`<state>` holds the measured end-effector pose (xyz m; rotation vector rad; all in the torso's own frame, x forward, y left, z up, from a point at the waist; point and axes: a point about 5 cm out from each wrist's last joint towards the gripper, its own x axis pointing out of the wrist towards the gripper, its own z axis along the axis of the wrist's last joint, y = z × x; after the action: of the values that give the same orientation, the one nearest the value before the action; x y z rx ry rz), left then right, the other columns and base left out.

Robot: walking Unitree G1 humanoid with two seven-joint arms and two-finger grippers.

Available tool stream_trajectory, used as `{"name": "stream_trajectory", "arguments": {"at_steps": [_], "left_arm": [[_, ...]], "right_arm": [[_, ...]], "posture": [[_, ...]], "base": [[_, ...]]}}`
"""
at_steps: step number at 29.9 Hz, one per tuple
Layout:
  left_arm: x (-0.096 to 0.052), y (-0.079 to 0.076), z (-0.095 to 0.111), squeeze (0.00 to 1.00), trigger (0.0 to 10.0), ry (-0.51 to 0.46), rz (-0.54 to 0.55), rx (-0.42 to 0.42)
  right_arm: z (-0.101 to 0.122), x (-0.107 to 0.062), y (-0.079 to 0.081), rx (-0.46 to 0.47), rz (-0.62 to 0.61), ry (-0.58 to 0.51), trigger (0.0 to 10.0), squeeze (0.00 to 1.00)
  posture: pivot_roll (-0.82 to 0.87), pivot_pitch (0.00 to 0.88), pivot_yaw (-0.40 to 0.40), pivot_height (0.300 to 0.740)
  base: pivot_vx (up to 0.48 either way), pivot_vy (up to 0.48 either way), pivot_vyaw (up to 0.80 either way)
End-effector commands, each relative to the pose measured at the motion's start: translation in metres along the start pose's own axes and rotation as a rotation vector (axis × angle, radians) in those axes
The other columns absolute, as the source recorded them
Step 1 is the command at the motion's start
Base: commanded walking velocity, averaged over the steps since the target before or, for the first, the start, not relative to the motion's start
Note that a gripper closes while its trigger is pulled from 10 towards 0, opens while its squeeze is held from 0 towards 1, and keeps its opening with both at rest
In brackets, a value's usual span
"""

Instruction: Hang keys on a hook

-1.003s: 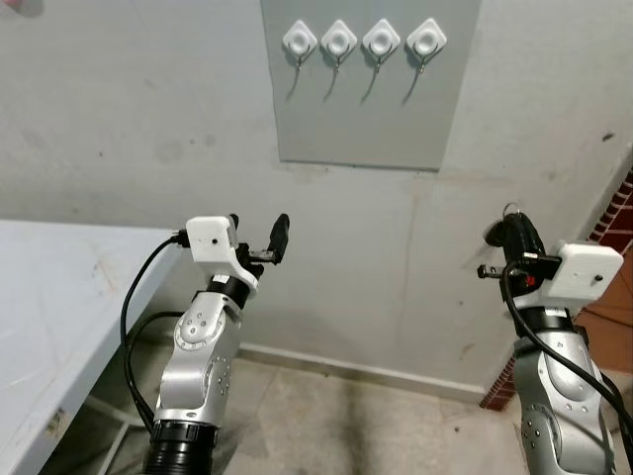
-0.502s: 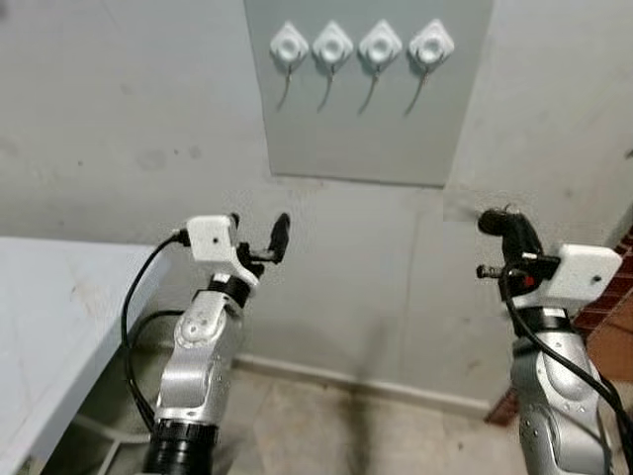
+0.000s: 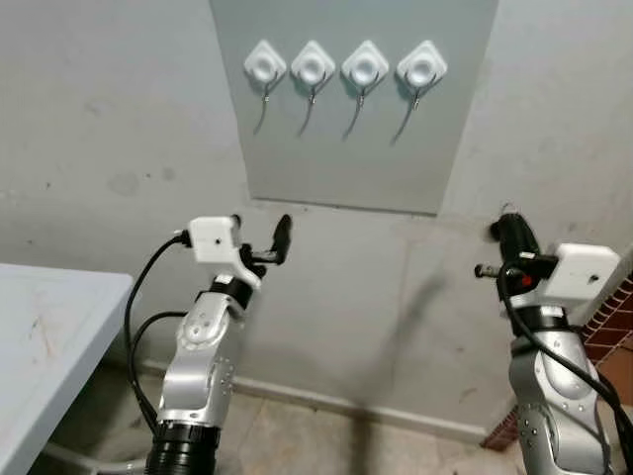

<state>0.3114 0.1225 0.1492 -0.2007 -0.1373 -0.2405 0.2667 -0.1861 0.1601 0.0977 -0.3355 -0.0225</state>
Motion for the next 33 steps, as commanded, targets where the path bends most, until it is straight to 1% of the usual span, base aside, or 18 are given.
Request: {"name": "stream_trajectory", "arguments": {"at_steps": [1, 4, 6, 7, 8, 10, 11, 12, 14, 15, 16, 23, 33], "left_arm": [[0.001, 0.003, 0.006, 0.0, 10.0, -0.014, -0.01, 0.028], [0.004, -0.006, 0.011, 0.0, 10.0, -0.032, -0.082, 0.067], [0.006, -0.01, 0.013, 0.0, 10.0, -0.039, -0.102, 0.08], [0.009, -0.016, 0.017, 0.0, 10.0, -0.051, -0.134, 0.089], [0.01, -0.018, 0.018, 0.0, 10.0, -0.055, -0.148, 0.089], [0.015, -0.029, 0.024, 0.0, 10.0, -0.075, -0.201, 0.105], [0.016, -0.033, 0.026, 0.0, 10.0, -0.08, -0.22, 0.105], [0.016, -0.033, 0.026, 0.0, 10.0, -0.08, -0.22, 0.105], [0.019, -0.046, 0.033, 0.0, 10.0, -0.1, -0.278, 0.099], [0.019, -0.046, 0.033, 0.0, 10.0, -0.1, -0.278, 0.099], [0.02, -0.052, 0.035, 0.0, 10.0, -0.108, -0.297, 0.097], [0.023, -0.066, 0.042, 0.0, 10.0, -0.128, -0.361, 0.085], [0.024, -0.077, 0.05, 0.0, 10.0, -0.147, -0.418, 0.081]], "right_arm": [[0.003, 0.006, 0.01, 0.021, 0.043, -0.015, 10.0, 0.0], [0.006, 0.014, 0.017, 0.034, 0.076, -0.033, 10.0, 0.0], [0.008, 0.019, 0.019, 0.039, 0.093, -0.042, 10.0, 0.0], [0.011, 0.025, 0.023, 0.047, 0.112, -0.058, 10.0, 0.0], [0.012, 0.028, 0.024, 0.051, 0.118, -0.065, 10.0, 0.0], [0.018, 0.038, 0.028, 0.05, 0.146, -0.093, 10.0, 0.0], [0.02, 0.041, 0.029, 0.055, 0.151, -0.102, 10.0, 0.0], [0.02, 0.041, 0.029, 0.055, 0.151, -0.102, 10.0, 0.0], [0.024, 0.049, 0.035, 0.064, 0.177, -0.123, 10.0, 0.0], [0.024, 0.049, 0.035, 0.064, 0.177, -0.123, 10.0, 0.0], [0.026, 0.052, 0.038, 0.067, 0.186, -0.132, 10.0, 0.0], [0.03, 0.06, 0.049, 0.096, 0.228, -0.158, 10.0, 0.0], [0.038, 0.067, 0.05, 0.088, 0.223, -0.204, 10.0, 0.0]], "posture": [[-0.07, 0.0, 0.042, 0.74], [-0.07, 0.0, 0.039, 0.74], [-0.07, 0.0, 0.038, 0.74], [-0.07, 0.0, 0.036, 0.74], [-0.06, 0.0, 0.035, 0.74], [-0.06, 0.0, 0.033, 0.74], [-0.06, 0.0, 0.033, 0.74], [-0.06, 0.0, 0.033, 0.74], [-0.07, 0.0, 0.034, 0.74], [-0.07, 0.0, 0.034, 0.74], [-0.07, 0.0, 0.034, 0.74], [-0.07, 0.0, 0.038, 0.74], [-0.08, 0.0, 0.048, 0.74]], "base": [[0.0, 0.0, 0.0], [0.0, 0.0, 0.0], [0.0, 0.0, 0.0], [0.0, 0.0, 0.0], [0.0, 0.0, 0.0], [0.0, 0.0, 0.0], [0.0, 0.0, 0.0], [0.0, 0.0, 0.0], [0.0, 0.0, 0.0], [0.0, 0.0, 0.0], [0.0, 0.0, 0.0], [0.0, 0.0, 0.0], [0.0, 0.0, 0.0]]}}
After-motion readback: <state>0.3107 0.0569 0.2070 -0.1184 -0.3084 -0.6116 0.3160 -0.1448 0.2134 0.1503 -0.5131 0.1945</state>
